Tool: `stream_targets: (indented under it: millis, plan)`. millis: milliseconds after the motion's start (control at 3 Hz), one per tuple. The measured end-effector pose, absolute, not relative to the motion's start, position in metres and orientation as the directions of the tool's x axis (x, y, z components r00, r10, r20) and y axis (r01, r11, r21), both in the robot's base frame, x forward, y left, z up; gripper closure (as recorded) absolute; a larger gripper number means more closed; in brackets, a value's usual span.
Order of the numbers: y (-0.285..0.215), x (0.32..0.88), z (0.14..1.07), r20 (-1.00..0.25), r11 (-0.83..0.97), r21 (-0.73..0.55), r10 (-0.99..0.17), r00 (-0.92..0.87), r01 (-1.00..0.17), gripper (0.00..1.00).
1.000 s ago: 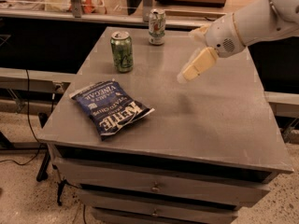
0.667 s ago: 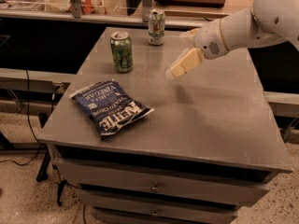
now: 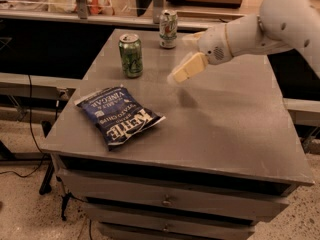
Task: Knock green can over
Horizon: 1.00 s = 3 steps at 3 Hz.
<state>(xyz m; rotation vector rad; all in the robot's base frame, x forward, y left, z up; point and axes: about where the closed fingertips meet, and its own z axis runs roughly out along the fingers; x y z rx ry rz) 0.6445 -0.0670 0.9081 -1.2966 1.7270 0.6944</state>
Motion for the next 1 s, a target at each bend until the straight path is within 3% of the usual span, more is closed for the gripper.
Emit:
stream_targets:
  millis: [1000]
  plan:
    - [0.005, 0.669, 0.908, -0.961, 0.278, -0.066, -0.277, -0.015, -0.958, 0.0]
